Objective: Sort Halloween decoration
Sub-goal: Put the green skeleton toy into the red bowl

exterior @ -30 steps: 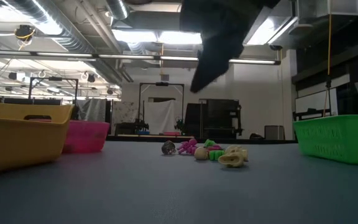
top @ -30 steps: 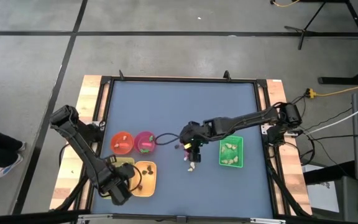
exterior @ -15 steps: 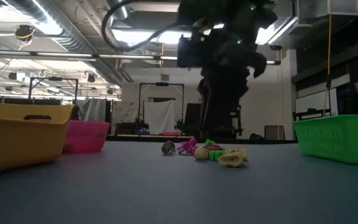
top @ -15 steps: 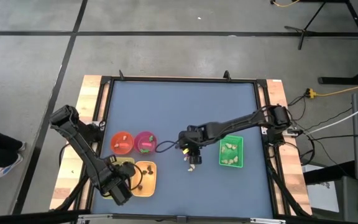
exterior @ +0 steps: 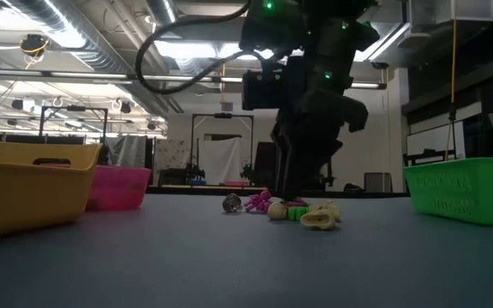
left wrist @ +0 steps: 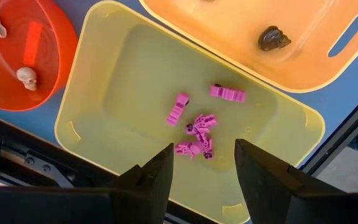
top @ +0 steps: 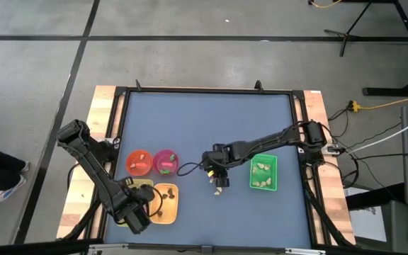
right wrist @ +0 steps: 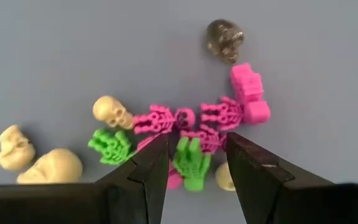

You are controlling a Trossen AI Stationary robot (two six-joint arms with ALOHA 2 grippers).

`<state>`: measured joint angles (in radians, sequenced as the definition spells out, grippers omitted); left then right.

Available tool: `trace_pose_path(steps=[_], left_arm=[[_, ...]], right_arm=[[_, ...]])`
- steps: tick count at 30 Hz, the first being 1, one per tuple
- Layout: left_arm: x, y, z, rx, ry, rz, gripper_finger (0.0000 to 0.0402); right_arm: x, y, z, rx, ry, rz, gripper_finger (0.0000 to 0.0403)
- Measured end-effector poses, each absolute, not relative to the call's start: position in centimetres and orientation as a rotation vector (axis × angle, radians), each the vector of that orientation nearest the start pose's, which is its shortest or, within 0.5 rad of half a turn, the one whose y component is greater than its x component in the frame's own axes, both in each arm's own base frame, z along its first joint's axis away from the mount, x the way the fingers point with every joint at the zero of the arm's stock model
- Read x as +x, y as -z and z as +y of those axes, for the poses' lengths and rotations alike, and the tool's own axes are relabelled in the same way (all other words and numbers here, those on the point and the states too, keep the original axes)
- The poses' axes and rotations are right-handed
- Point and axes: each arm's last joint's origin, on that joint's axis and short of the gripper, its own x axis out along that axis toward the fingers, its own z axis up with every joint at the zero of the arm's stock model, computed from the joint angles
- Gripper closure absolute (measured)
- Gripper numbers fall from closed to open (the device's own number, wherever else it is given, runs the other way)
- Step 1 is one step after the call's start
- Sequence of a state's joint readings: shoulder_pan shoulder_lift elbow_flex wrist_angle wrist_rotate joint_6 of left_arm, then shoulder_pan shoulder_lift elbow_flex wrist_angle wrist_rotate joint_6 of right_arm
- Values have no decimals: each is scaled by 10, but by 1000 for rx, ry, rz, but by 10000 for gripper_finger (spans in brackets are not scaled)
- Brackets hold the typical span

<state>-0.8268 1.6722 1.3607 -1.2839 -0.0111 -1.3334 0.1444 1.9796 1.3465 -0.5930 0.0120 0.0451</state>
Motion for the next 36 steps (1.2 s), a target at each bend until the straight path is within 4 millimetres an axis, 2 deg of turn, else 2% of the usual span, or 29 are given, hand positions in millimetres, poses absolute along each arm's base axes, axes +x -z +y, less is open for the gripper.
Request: trace_pose_path(steps=[8, 16, 29, 32, 36], left_arm=[[201, -251, -218, -375, -418, 1530, 245], [201, -251, -218, -375, -419, 1530, 248], [201, -252, -218, -376, -418, 1529, 248], [201, -252, -218, -375, -419, 1529, 248], [201, -252, -218, -376, -418, 1529, 248]], right_arm=[[388, -149, 55, -77, -62, 1247, 245], [388, -149, 55, -77, -60, 1251, 249], [388, -148, 55, -71, -68, 1259, 374], [388, -148, 55, -71, -67, 1259, 392], [388, -148, 55, -71, -67, 1258, 396]])
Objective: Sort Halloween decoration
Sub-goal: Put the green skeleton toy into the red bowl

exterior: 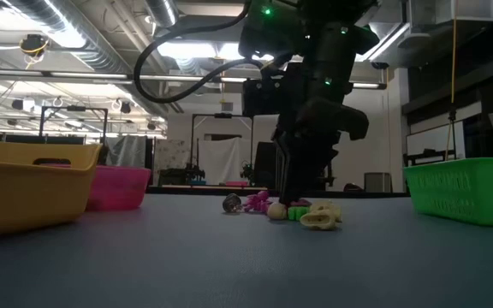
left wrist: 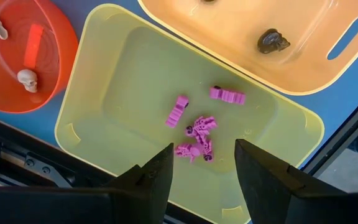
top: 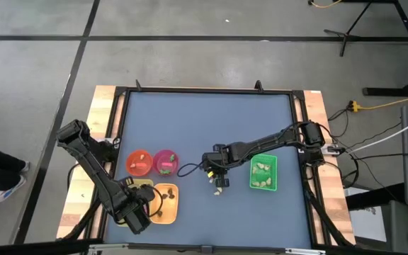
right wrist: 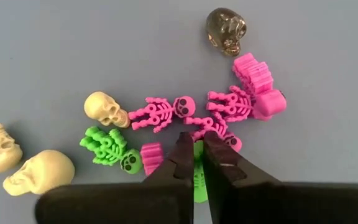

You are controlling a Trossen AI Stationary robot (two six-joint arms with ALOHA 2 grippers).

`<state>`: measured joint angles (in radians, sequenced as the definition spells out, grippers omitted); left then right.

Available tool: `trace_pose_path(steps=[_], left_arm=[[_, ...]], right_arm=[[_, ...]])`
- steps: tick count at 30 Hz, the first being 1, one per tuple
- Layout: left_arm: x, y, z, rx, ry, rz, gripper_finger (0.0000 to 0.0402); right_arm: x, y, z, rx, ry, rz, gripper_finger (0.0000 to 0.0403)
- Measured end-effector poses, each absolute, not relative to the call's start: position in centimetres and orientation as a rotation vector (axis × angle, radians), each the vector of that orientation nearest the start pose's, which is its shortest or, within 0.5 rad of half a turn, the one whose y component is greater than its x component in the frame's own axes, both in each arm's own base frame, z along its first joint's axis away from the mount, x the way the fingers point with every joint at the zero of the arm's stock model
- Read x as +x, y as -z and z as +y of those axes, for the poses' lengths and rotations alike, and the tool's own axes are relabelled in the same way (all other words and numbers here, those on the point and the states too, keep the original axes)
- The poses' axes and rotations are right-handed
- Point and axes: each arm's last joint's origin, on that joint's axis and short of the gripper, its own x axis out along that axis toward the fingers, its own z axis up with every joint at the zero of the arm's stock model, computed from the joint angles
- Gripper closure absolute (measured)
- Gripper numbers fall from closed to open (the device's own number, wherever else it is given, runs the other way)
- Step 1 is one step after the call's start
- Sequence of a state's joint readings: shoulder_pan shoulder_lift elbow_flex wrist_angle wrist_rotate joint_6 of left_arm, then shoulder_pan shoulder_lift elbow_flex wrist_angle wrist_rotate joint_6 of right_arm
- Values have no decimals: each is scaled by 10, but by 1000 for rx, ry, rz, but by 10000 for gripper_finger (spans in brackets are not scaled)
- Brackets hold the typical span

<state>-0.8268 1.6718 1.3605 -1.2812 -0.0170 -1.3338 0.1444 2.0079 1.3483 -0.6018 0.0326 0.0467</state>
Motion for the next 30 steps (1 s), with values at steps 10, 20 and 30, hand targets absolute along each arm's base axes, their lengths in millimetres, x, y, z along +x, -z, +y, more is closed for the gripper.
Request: trace_pose_path(steps=[10, 20, 30], left_arm=[[201, -252, -218, -376, -418, 1528, 248], [201, -252, -218, -377, -416, 1527, 248], [201, -252, -218, -377, -416, 1527, 248]], right_arm=[[394, -163, 56, -74, -64, 1262, 395], [413, -196, 58, -87, -86, 1139, 394], [446, -210, 63, -155, -138, 774, 392]])
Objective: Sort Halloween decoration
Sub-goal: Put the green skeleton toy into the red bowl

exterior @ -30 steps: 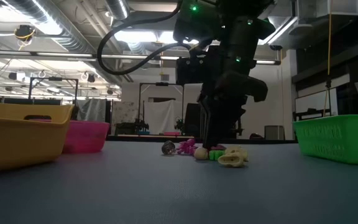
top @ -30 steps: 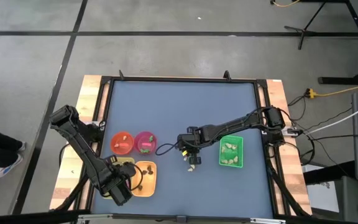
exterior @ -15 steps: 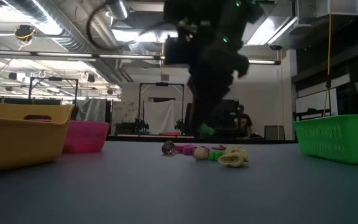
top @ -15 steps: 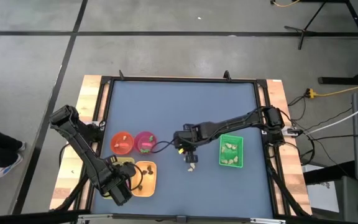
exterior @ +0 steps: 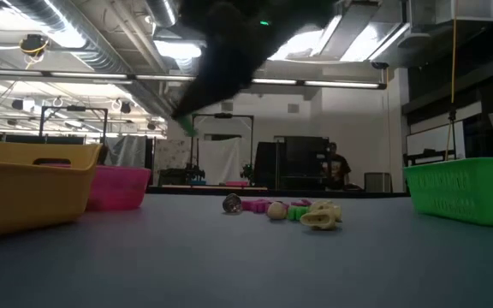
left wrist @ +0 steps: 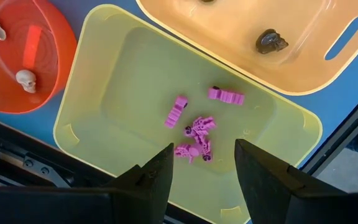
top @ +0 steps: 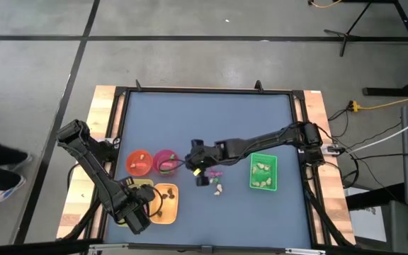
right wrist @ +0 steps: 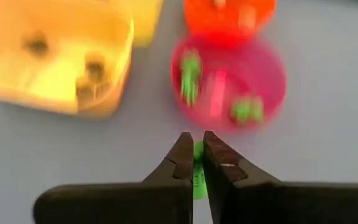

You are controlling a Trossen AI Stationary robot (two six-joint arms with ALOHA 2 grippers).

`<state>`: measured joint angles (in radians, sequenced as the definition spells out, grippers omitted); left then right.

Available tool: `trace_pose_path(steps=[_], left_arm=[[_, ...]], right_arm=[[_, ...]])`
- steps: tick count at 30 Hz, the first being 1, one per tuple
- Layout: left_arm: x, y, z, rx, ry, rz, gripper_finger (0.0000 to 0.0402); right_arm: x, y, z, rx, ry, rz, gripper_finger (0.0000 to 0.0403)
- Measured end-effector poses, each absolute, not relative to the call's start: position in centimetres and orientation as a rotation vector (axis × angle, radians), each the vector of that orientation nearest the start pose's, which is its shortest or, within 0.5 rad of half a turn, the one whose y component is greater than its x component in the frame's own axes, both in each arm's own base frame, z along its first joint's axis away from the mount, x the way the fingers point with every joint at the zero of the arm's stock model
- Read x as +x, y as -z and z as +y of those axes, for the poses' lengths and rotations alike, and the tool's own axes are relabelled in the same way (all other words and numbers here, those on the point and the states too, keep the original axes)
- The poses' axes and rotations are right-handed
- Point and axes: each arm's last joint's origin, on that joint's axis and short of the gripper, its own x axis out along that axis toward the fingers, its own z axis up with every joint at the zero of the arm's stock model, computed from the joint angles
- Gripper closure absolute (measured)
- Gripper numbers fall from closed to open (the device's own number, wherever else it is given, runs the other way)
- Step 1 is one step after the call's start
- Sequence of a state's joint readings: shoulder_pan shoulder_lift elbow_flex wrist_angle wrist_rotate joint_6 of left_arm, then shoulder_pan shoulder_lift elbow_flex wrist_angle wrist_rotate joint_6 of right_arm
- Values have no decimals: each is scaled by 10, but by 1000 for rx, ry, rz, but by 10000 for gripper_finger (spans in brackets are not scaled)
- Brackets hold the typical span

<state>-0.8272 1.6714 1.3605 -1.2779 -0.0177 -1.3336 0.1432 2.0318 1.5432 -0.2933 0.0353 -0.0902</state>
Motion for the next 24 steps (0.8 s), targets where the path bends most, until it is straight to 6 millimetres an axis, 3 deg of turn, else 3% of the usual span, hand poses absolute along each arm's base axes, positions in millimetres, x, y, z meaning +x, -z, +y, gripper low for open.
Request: trace_pose_path(steps=[8, 16, 24], left_arm=[[204, -252, -218, -384, -410, 1493, 248], [205, -252, -219, -393, -401, 1487, 248], [205, -252, -219, -397, -399, 1485, 248]], right_arm=[[476, -205, 68, -228, -151, 465, 391], [489, -185, 69, -252, -140, 370, 387], [490, -181, 69, -277, -136, 380, 308]])
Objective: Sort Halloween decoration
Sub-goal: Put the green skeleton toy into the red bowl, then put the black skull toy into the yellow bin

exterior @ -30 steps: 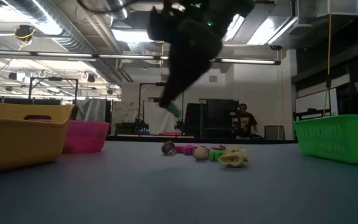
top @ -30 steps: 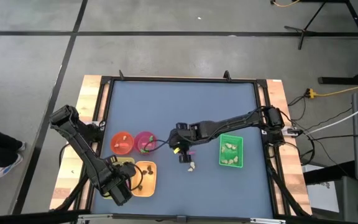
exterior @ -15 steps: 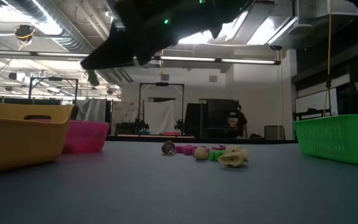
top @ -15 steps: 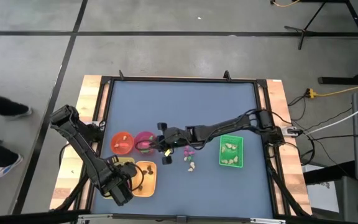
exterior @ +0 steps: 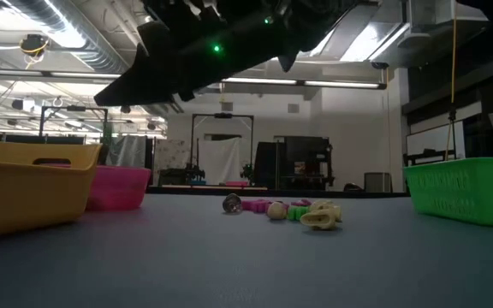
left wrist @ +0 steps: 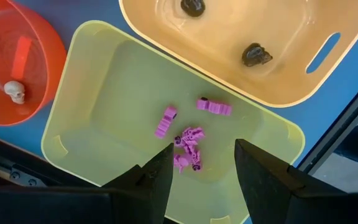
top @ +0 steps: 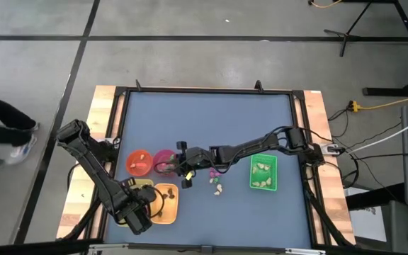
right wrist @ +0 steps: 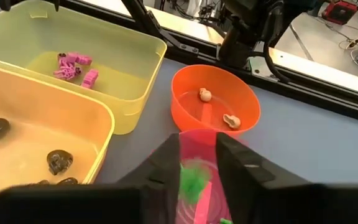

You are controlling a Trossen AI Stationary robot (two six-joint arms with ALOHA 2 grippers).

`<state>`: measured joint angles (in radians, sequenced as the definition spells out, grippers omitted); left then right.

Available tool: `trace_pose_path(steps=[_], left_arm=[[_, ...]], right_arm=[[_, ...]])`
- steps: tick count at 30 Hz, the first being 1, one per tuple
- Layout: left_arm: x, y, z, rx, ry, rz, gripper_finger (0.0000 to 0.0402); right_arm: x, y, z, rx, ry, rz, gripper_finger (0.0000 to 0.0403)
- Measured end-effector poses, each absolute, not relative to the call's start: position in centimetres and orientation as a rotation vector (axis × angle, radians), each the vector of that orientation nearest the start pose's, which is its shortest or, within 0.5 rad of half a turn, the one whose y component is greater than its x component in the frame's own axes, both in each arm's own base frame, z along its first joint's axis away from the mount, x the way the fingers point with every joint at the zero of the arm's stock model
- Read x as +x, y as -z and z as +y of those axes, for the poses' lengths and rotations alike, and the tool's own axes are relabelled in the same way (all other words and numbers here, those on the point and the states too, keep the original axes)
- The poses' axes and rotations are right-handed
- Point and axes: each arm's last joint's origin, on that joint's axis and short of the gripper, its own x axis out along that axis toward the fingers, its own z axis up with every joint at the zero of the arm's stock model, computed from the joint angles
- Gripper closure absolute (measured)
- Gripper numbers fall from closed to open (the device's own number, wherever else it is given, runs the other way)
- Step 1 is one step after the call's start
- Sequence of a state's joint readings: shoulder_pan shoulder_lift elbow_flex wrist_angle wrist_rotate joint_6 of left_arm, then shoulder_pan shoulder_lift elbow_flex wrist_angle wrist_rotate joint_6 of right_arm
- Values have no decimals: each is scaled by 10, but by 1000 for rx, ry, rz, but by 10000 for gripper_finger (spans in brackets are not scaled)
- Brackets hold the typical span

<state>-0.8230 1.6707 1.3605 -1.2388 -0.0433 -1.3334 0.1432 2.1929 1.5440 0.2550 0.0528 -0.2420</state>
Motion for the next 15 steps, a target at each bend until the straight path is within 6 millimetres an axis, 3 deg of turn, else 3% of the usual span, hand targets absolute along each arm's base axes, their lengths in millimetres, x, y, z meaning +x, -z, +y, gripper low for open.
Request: trace_pose_path(steps=[7, 11, 15], left_arm=[[206, -252, -219, -390, -402, 1462, 248], [211, -253, -219, -351, -413, 1332, 248], [221, -254, -216, -304, -408, 1196, 248]], right_arm=[[490, -180, 69, -277, -137, 383, 234], [485, -180, 69, -282, -144, 445, 220], [472, -196, 67, -291, -156, 547, 219]])
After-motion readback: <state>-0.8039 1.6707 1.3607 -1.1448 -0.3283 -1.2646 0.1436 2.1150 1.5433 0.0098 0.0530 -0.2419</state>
